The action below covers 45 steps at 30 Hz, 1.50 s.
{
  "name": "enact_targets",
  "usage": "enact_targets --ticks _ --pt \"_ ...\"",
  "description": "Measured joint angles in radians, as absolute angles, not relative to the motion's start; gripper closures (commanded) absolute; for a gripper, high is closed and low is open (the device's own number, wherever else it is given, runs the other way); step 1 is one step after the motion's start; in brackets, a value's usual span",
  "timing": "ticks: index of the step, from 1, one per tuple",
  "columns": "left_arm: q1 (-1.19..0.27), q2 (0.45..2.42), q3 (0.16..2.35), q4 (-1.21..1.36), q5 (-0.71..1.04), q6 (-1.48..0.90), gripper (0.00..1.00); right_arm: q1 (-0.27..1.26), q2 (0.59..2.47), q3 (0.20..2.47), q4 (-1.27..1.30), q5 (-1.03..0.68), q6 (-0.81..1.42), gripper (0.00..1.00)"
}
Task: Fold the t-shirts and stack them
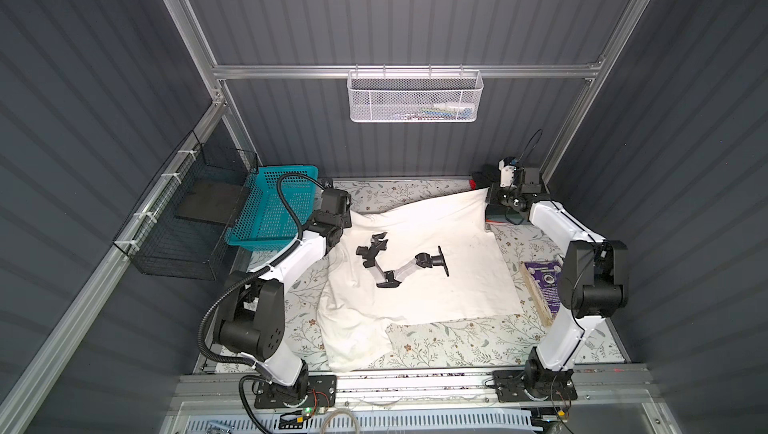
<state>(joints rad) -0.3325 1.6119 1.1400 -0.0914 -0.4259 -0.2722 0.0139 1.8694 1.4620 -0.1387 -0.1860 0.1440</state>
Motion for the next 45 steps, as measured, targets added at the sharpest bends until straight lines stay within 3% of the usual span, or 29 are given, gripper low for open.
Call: enact_targets --ticks 12,22,34,45 --pt "-0.356 1.612 1.111 -0.088 -0.394 -0.305 1.00 0.014 1.992 1.605 -0.143 -0.265 0.057 1.00" --pt "-0.373 1.588 1.037 -0.088 -0.353 -0.339 1.00 0.014 1.875 1.368 -0.035 -0.304 0.017 1.00" --pt "-0.373 1.396 0.910 -0.104 -0.332 -0.388 1.00 0.013 1.854 1.254 0.047 -0.342 0.022 1.00" --pt "-0.388 1.379 0.815 -0.118 -0.300 -0.439 1.00 -0.004 1.767 1.177 0.076 -0.349 0.021 1.00"
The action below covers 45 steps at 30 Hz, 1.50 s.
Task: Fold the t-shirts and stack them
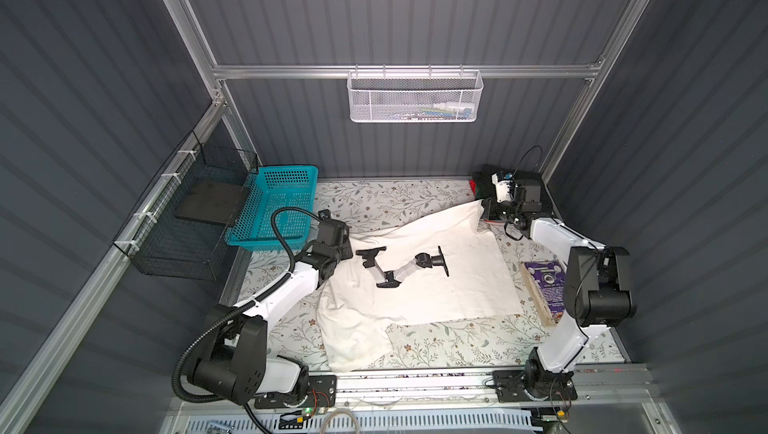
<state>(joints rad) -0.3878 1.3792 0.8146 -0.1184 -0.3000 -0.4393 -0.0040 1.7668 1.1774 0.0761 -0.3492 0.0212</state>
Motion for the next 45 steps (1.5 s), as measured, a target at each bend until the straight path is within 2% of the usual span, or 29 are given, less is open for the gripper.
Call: enact_targets --ticks 28,29,30,31,32,33,35,36,37,38,39,45 --pt "-0.401 1.269 0.599 -0.120 -0.294 -0.530 1.00 -0.036 1.562 0.907 0.077 -0.325 0.050 1.00" --pt "-0.401 1.276 0.596 -0.120 -0.294 -0.535 1.00 -0.036 1.554 0.896 0.076 -0.317 0.052 0.96" --pt "-0.401 1.285 0.593 -0.120 -0.290 -0.537 1.00 -0.036 1.539 0.879 0.075 -0.307 0.063 0.80" --pt "-0.401 1.294 0.593 -0.122 -0.286 -0.540 1.00 -0.036 1.525 0.861 0.075 -0.303 0.073 0.58" --pt "-0.401 1.302 0.593 -0.123 -0.285 -0.540 0.98 -0.036 1.515 0.846 0.076 -0.303 0.073 0.52" --pt "-0.401 1.309 0.594 -0.127 -0.283 -0.540 0.88 -0.037 1.504 0.832 0.072 -0.302 0.076 0.48" --pt "-0.401 1.320 0.603 -0.146 -0.282 -0.538 0.44 -0.037 1.494 0.822 0.052 -0.303 0.078 0.32" --pt "-0.401 1.323 0.616 -0.163 -0.282 -0.535 0.22 -0.037 1.492 0.822 0.042 -0.305 0.082 0.21" --pt "-0.401 1.324 0.632 -0.183 -0.284 -0.535 0.09 -0.037 1.491 0.825 0.027 -0.308 0.087 0.16" --pt "-0.401 1.324 0.652 -0.200 -0.287 -0.535 0.04 -0.037 1.489 0.827 0.011 -0.309 0.096 0.09" --pt "-0.401 1.324 0.681 -0.220 -0.292 -0.535 0.00 -0.037 1.485 0.831 -0.007 -0.309 0.102 0.06" --pt "-0.401 1.287 0.804 -0.281 -0.338 -0.531 0.00 -0.037 1.445 0.876 -0.123 -0.281 0.234 0.03"
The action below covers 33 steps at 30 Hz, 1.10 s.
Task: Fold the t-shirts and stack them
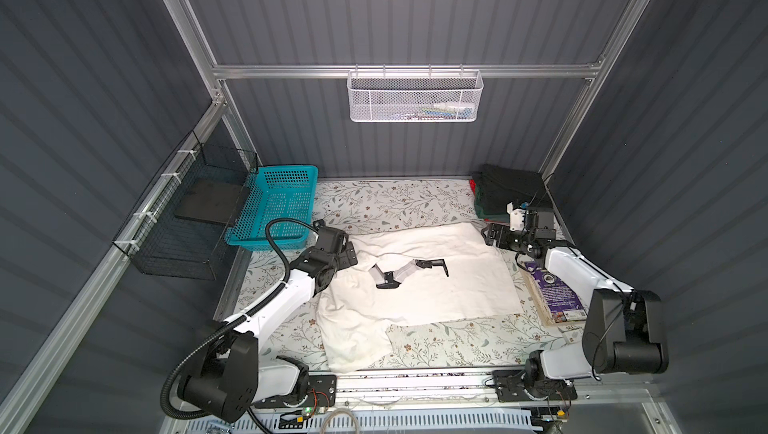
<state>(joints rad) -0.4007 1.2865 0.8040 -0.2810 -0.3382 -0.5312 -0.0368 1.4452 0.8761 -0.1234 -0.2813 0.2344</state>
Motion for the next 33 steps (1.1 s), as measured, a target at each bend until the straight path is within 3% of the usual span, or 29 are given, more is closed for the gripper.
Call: enact_targets --ticks 5,9,13,33 --pt "-0.401 1.304 0.876 -0.310 -0.347 -0.503 0.00 -0.046 1.439 0.921 -0.241 -0.245 0.448 0.10" --pt "-0.401 1.353 0.893 -0.307 -0.332 -0.490 0.00 -0.050 1.477 0.914 -0.247 -0.248 0.572 0.36" --pt "-0.401 1.407 0.901 -0.296 -0.299 -0.472 0.00 -0.052 1.567 0.916 -0.232 -0.266 0.616 0.49" --pt "-0.406 1.626 1.101 -0.175 -0.121 -0.459 0.00 -0.086 1.859 1.174 -0.208 -0.299 0.591 0.59"
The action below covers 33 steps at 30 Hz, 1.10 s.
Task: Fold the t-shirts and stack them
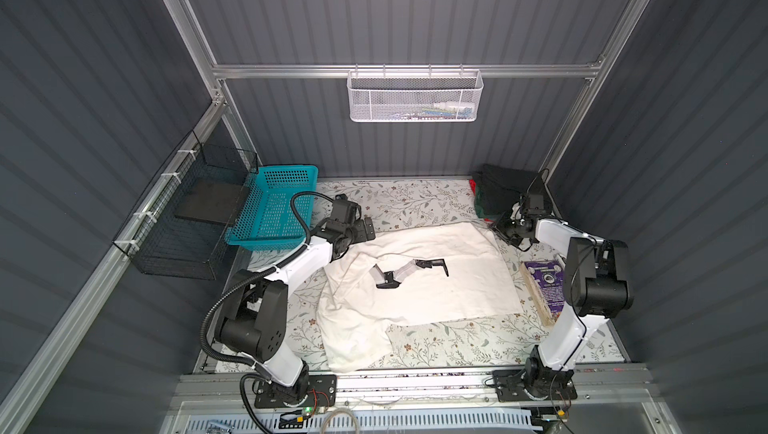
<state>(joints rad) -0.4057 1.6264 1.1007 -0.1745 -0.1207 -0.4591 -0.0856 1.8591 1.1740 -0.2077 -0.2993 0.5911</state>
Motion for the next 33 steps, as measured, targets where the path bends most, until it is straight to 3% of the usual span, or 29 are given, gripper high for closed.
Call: enact_targets --ticks 10,33 --pt "-0.406 1.741 1.158 -0.172 -0.080 -0.459 0.00 -0.085 1.892 1.222 -0.223 -0.379 0.608 0.60" --pt "-0.406 1.778 1.159 -0.168 -0.054 -0.459 0.00 -0.069 1.998 1.258 -0.256 -0.402 0.651 0.61"
